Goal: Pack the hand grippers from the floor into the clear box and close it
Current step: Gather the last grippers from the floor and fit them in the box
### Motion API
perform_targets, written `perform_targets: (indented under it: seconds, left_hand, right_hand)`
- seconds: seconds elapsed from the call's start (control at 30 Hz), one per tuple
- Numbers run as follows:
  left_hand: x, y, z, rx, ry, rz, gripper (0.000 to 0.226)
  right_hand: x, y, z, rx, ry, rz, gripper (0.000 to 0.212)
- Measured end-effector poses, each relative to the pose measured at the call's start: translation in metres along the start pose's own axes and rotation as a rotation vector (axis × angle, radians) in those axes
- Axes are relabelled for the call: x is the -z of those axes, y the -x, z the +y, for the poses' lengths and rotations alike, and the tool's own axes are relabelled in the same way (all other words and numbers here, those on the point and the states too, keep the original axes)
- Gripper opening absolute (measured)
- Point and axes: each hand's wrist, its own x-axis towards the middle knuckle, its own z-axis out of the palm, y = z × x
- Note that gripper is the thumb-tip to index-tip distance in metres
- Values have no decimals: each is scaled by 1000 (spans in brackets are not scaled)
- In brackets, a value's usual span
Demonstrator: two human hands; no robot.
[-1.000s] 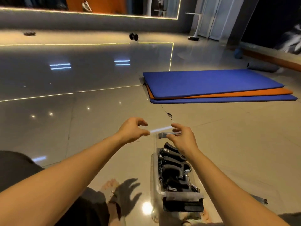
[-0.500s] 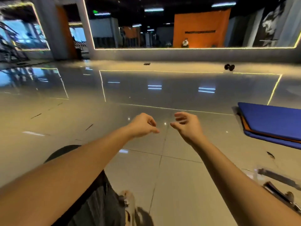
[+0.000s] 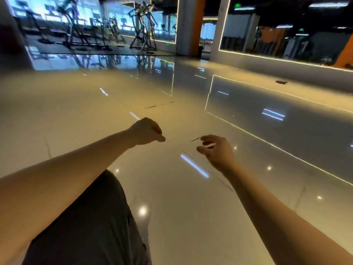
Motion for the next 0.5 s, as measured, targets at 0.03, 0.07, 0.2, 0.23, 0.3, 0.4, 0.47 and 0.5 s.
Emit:
perform_targets:
  seconds: [0.03, 0.07, 0.2, 0.23, 0.3, 0.4, 0.47, 0.5]
  left_hand:
    - [13, -1, -21, 28, -4, 20, 32]
    - [25, -1, -40, 57, -9, 38, 32]
    - [62, 0, -106, 185, 18, 113, 25]
    - [69, 1, -120, 218, 26, 132, 25]
    - [82, 5, -146, 273, 23, 164, 26]
    - [99, 15, -182, 347, 2, 211, 30]
    - [109, 24, -204, 406, -12, 249, 31]
    - [114, 29, -213, 440, -22, 265, 32]
  right_hand:
    - [-18, -13, -9, 19, -7, -34, 37]
    - [-36, -24, -17, 40, -17, -65, 38]
    - [-106, -63, -40, 65, -85, -188, 39]
    - [-123, -73, -44, 78, -89, -228, 40]
    - [-156, -92, -54, 113, -93, -302, 40]
    - [-204, -119, -67, 177, -71, -393, 42]
    - [-235, -136, -75, 216, -54, -457, 43]
    - [-250, -145, -77, 238, -45, -485, 44]
